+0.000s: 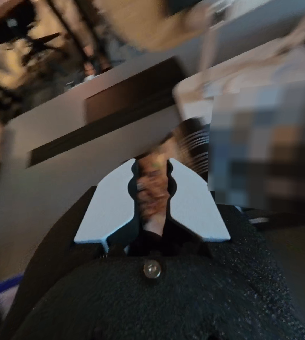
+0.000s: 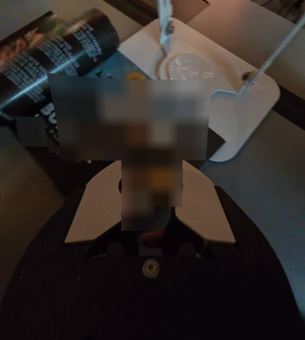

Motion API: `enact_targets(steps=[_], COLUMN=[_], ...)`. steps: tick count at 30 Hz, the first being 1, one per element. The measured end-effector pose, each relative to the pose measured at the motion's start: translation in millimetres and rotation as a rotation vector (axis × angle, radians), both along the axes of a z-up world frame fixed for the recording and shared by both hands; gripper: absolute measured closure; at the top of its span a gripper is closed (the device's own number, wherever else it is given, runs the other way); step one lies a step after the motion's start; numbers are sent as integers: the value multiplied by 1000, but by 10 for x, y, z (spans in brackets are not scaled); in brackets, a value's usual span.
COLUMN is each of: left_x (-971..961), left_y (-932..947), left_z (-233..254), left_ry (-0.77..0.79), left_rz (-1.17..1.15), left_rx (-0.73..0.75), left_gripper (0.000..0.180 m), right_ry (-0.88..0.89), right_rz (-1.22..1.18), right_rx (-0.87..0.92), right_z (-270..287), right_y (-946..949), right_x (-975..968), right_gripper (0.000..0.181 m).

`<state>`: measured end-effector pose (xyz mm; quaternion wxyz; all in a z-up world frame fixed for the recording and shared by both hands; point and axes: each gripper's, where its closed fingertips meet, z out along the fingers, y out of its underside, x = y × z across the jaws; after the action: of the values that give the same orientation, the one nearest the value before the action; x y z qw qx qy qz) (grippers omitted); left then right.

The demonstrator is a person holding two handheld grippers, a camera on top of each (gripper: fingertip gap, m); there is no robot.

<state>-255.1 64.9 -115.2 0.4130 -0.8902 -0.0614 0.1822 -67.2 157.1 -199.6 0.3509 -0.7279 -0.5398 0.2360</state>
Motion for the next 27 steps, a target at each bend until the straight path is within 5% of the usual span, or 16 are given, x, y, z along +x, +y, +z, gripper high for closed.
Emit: enact_targets(steps=[4,11,18,27], left_x=[696,662,413,624], left_y=[334,339,205,159], left_z=[-221,-827,-956,-1015], left_ry=[-163,31,5,-98], left_rz=[-214,-195,-146,-204], left_rx=[-12,-269,-325,-367], left_gripper=[154,159,157,180], right_ry=[-20,-98,-94,-119], right_rz=[83,158,146,154], right_rx=[-11,-2,-54,-62], right_z=[-43,-166,-192,-194], right_y=[-142,-265,-240,-204], right_x=[-53,-70,-34,64], right_gripper=[137,139,138,140])
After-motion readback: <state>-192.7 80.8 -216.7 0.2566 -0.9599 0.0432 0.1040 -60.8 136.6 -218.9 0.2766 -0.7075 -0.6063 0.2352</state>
